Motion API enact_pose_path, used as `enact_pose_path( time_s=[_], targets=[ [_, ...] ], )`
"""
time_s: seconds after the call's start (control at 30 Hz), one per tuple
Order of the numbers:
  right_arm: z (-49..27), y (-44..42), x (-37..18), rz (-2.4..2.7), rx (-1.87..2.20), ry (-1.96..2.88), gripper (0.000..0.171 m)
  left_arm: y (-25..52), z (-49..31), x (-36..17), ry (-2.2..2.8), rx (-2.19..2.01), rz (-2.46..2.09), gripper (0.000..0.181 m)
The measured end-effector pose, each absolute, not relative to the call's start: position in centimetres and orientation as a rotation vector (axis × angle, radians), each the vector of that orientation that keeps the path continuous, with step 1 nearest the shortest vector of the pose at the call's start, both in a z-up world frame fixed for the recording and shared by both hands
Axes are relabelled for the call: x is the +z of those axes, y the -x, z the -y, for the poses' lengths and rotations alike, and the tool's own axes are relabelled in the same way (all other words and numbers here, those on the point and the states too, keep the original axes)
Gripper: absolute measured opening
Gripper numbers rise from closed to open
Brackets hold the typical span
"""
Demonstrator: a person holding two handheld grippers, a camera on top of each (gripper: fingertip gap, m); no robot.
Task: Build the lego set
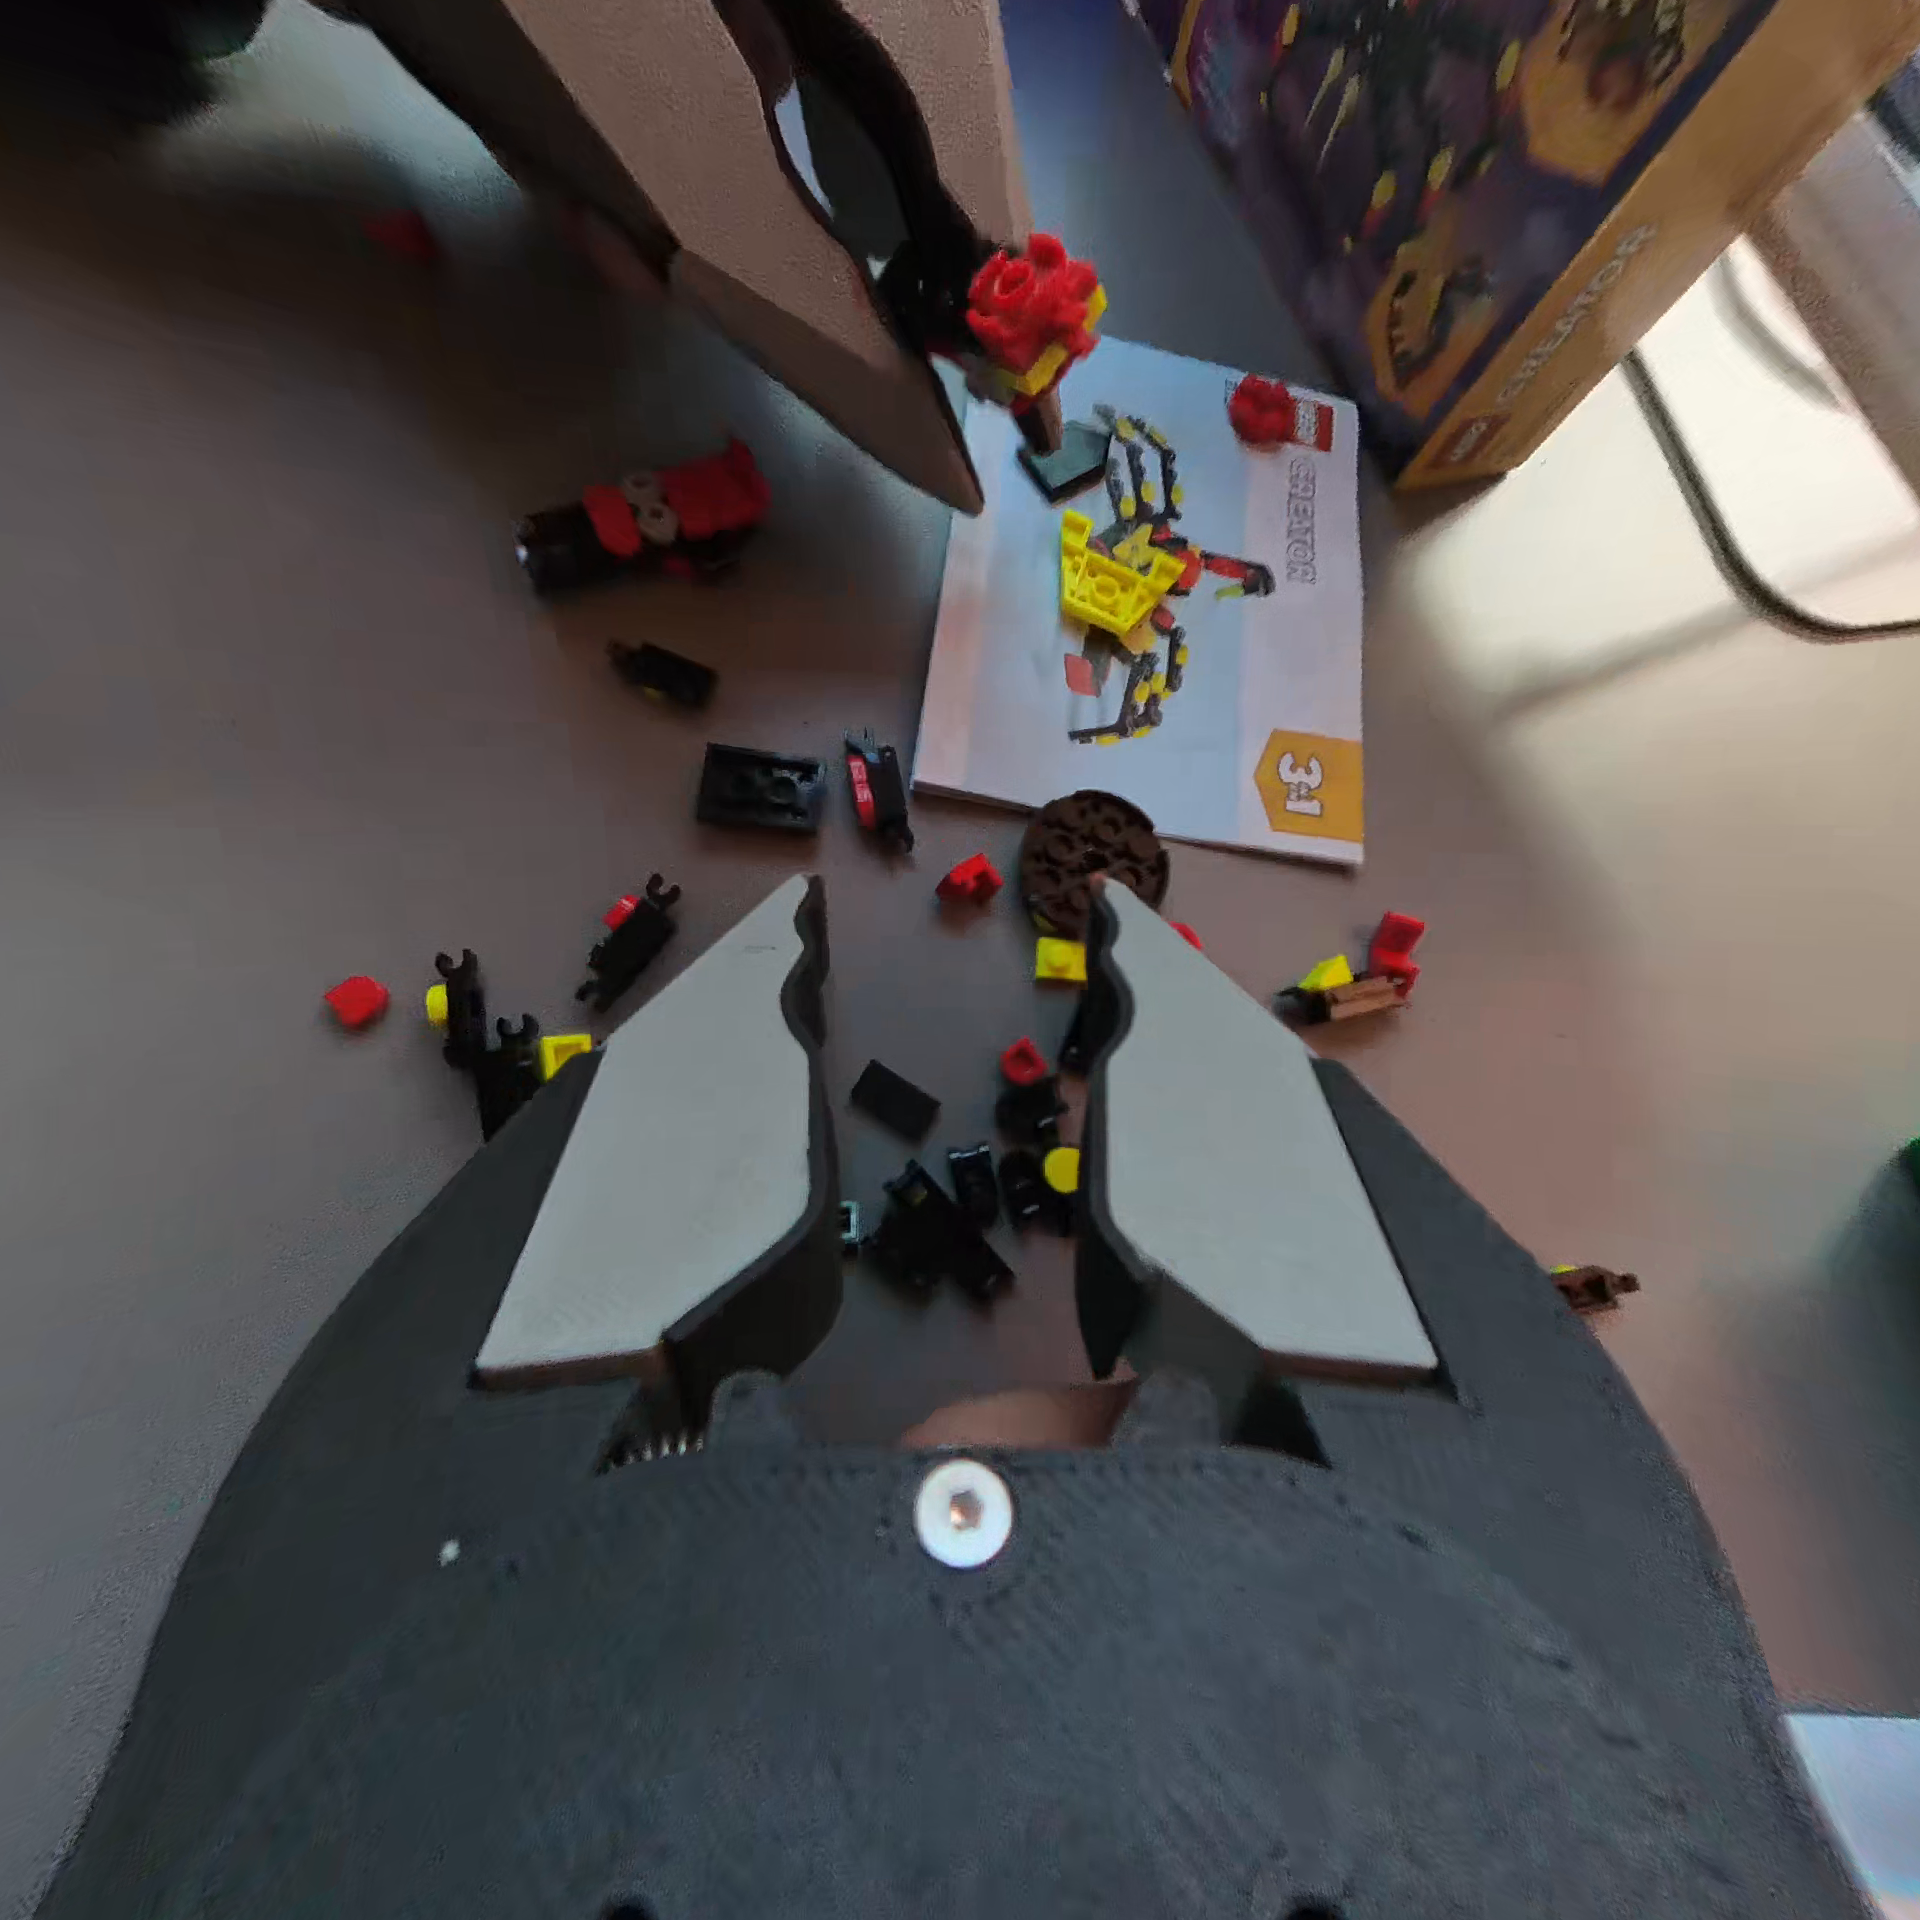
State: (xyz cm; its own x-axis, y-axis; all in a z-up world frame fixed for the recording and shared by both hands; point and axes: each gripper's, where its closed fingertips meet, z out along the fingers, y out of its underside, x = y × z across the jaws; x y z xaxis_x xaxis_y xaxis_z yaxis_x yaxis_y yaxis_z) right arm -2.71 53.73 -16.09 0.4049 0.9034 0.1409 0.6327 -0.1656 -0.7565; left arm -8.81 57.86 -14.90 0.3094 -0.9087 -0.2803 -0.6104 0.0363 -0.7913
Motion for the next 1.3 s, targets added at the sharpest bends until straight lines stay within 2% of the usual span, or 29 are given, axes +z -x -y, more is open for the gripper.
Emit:
enact_pose_path(
  time_s=[0.17,0.33,0.47,0.6,0.9,1.03,1.07,1.3],
  targets=[
    [-55.9,2.6,-11.9,1.051,0.576,1.752,0.048,8.8,-58.5,-14.2,1.592,-0.339,-1.368,0.012],
    [-58.0,1.1,-9.8,0.88,0.54,1.63,0.036,9.3,-60.1,-12.1,1.408,-0.185,-1.272,0.012],
    [-60.2,-2.0,-7.9,0.721,0.351,1.504,0.024,10.1,-61.4,-11.7,1.317,-0.036,-1.25,0.012],
    [-61.5,-6.1,-6.9,0.664,-0.071,1.412,0.004,10.8,-62.7,-10.7,1.157,0.118,-1.249,0.012],
    [-61.5,-7.5,-6.8,0.665,-0.466,1.319,0.0,11.2,-62.7,-7.8,0.784,0.451,-1.22,0.013],
    [-61.8,-9.4,-6.6,0.572,-0.554,1.335,0.0,11.9,-63.3,-7.5,0.786,0.499,-1.185,0.016],
    [-61.8,-9.5,-6.6,0.57,-0.582,1.338,0.0,12.2,-63.6,-7.7,0.802,0.505,-1.179,0.012],
    [-62.3,-8.8,-8.7,0.695,-0.753,1.38,0.0,13.1,-64.6,-8.7,0.915,0.483,-1.169,0.012]
  ],
)
